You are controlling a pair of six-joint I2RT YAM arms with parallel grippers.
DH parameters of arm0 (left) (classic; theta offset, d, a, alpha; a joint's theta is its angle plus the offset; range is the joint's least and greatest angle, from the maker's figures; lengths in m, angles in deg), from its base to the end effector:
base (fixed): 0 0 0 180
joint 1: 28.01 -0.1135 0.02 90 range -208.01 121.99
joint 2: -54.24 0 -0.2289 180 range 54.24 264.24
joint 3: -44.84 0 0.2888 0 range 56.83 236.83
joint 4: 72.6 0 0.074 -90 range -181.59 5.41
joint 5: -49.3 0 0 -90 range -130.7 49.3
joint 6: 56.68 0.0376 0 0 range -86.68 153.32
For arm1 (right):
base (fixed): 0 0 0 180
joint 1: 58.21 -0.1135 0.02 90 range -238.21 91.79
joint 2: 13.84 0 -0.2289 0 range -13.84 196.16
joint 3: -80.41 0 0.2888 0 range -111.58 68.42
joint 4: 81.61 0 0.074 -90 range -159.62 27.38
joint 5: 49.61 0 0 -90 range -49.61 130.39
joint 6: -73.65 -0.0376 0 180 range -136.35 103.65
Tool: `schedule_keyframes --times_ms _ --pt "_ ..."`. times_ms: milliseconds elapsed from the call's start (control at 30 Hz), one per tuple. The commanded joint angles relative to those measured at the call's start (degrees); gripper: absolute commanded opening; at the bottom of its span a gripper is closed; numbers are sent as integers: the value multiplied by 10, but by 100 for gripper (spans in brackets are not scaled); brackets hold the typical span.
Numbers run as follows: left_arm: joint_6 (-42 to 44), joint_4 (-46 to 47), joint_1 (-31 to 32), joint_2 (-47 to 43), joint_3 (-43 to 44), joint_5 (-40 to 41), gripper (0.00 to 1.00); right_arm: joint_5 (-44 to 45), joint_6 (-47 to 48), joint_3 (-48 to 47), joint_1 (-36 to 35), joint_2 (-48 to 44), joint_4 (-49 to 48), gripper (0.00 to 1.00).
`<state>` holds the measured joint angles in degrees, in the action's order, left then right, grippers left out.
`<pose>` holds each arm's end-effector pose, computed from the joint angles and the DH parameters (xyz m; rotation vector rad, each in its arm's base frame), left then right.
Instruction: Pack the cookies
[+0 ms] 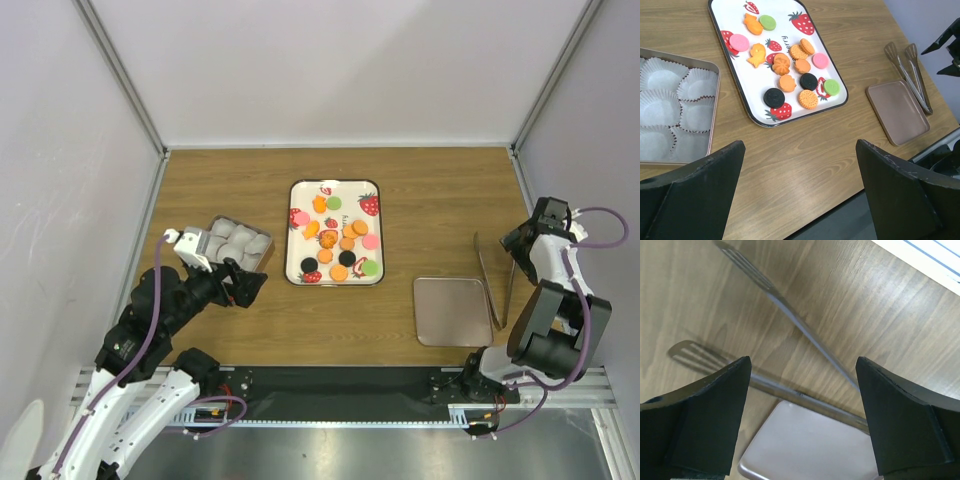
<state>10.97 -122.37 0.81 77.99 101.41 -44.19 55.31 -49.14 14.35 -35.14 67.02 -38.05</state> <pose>0.1390 -0.0791 0.3297 0.1517 1.9153 -0.6671 0.2913 -0.1346 0.1718 1.2820 2.2156 -0.2723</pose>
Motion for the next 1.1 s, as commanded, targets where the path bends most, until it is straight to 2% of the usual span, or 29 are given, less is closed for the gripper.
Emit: schedule_keyframes --times_ms 0,133,433,867,1067 --pt "13 23 4 10 -3 -14 100 0 11 6 3 19 -41 91" --pt "15 24 4 24 -3 -24 100 6 19 21 3 43 -65 88" --pt "14 24 4 33 -3 -26 100 -2 5 33 -4 105 -105 77" --pt "12 21 4 36 -3 -22 100 23 14 18 -4 140 -106 52" --pt "12 21 4 26 -4 -21 100 63 26 7 -28 142 -96 51"
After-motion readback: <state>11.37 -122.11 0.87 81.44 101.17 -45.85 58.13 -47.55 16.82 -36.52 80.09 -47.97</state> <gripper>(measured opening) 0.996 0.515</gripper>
